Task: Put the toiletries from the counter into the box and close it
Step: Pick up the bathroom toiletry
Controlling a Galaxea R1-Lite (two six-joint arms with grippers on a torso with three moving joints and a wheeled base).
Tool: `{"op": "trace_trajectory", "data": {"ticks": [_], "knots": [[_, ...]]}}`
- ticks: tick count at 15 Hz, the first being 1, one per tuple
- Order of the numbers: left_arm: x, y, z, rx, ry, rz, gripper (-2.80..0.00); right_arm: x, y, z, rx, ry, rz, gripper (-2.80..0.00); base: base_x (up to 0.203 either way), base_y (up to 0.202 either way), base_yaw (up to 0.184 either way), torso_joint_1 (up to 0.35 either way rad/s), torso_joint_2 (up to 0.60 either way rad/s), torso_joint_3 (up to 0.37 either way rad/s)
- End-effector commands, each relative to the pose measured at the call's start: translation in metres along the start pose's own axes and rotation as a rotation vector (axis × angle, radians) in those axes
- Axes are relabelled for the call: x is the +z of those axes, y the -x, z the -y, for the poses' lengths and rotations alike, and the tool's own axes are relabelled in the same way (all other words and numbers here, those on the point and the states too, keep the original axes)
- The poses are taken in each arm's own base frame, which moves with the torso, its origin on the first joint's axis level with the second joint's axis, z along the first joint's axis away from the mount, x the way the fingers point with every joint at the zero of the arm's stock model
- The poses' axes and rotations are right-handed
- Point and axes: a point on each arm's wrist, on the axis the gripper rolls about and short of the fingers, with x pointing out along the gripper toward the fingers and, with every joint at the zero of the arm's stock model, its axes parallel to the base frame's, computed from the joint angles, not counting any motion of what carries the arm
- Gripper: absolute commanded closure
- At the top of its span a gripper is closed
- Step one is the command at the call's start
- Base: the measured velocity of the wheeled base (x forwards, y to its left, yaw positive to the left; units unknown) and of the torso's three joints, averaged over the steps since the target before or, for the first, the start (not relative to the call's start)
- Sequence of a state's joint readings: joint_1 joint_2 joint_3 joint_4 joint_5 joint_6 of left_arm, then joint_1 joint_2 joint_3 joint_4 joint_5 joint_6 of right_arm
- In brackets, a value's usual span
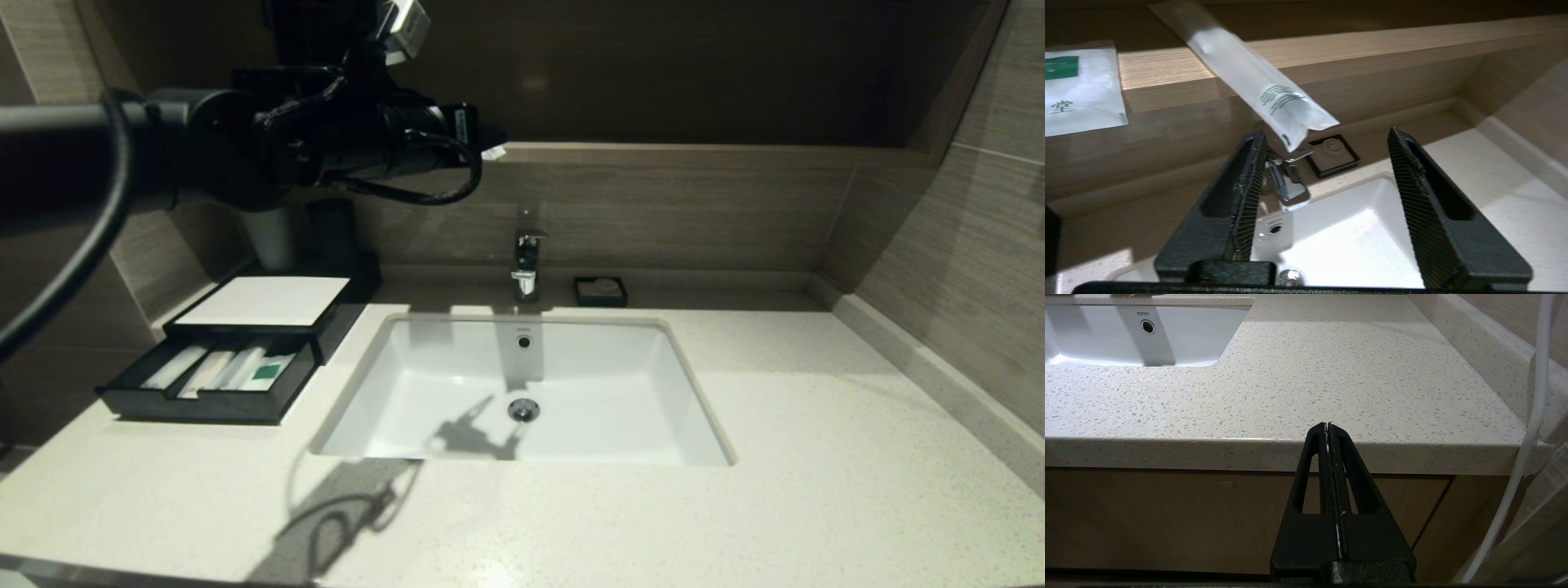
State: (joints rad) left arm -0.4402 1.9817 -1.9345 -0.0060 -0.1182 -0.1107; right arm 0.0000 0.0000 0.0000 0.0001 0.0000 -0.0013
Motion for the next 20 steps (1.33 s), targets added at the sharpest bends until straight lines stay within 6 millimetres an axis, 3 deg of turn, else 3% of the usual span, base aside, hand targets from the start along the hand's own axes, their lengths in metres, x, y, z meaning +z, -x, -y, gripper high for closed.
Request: {"op": "trace_trajectory", "data": {"ticks": [1, 20], "knots": [[-0.011, -0.011, -0.003, 0.024, -0.018, -0.019, -2.80, 0.000, 0.000, 0.000, 0.000, 0.000, 0.000, 0.00, 0.000, 0.000, 0.000, 0.000, 0.00, 0.000], [-0.039, -0.047, 0.010, 0.182, -0.124, 0.053, -2.80, 0.000, 0.000, 0.000, 0.000, 0.000, 0.000, 0.00, 0.000, 0.000, 0.000, 0.000, 0.00, 0.000]]}}
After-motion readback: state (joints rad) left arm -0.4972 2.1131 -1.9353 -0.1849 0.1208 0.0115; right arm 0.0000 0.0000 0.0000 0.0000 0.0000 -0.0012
